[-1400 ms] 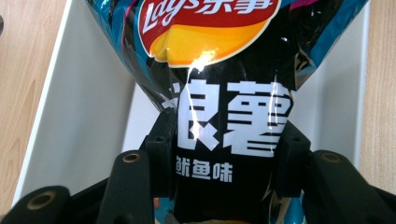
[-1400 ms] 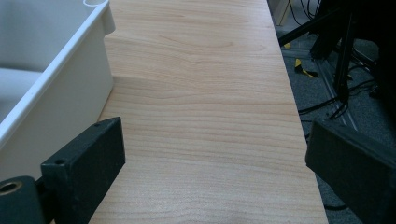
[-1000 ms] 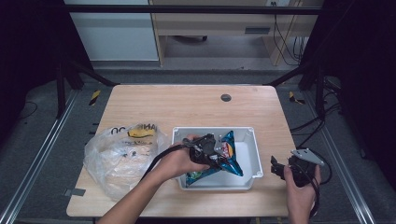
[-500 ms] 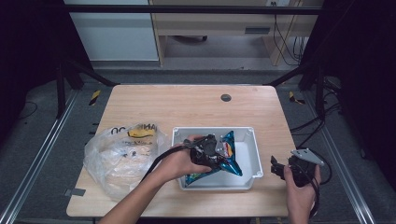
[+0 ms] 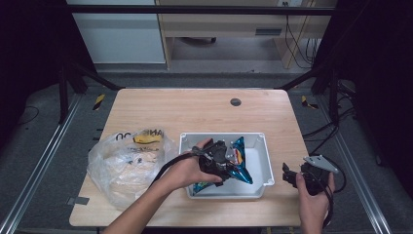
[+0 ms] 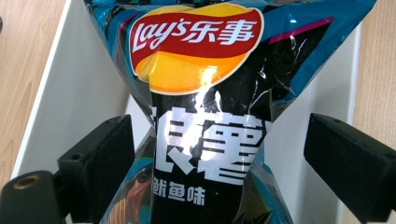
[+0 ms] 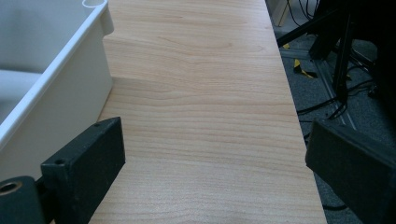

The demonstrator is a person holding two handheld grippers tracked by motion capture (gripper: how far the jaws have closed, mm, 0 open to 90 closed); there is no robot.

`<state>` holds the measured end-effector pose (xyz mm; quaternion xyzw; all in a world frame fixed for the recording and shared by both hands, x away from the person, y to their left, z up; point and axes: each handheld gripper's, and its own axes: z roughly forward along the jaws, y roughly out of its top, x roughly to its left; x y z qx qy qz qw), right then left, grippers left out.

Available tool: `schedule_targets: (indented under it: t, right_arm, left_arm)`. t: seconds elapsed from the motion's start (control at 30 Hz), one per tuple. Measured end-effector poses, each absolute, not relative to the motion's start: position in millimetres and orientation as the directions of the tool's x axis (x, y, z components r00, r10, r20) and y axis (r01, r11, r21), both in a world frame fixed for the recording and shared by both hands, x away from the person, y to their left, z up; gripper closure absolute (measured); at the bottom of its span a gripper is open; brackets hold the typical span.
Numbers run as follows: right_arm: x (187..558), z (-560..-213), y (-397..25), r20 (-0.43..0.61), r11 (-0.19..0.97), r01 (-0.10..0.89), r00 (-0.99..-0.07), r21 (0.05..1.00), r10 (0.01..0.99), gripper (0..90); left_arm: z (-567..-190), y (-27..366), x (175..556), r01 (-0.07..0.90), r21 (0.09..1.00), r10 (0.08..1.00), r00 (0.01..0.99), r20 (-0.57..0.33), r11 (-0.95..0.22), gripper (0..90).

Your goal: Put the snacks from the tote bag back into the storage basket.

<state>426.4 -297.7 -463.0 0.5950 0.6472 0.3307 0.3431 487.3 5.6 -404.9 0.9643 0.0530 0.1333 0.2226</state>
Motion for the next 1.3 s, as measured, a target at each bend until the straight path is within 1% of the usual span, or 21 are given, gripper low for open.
schedule_targets:
  t: [0.23,0.6,0.77,1.3]
  right_arm:
    - [426.3,-462.8,-297.4,-0.05,0.072,0.543,-0.055,0.836,0.997,5.2]
    - [426.3,-462.8,-297.4,-0.051,0.072,0.544,-0.054,0.836,0.997,5.2]
    - [426.3,-462.9,-297.6,-0.052,0.073,0.543,-0.054,0.836,0.997,5.2]
    - [426.0,-462.4,-297.1,-0.054,0.076,0.545,-0.057,0.835,0.997,5.2]
  left_arm:
    - [-403.2,5.6,484.5,0.046,0.441,0.163,0.96,0.23,-0.896,4.4]
    - [-398.7,7.3,481.0,0.043,0.438,0.159,0.959,0.233,-0.898,4.3]
    - [-396.6,8.1,478.4,0.028,0.432,0.144,0.961,0.238,-0.901,4.3]
    - [-387.9,17.2,470.3,0.024,0.441,0.151,0.955,0.254,-0.897,4.1]
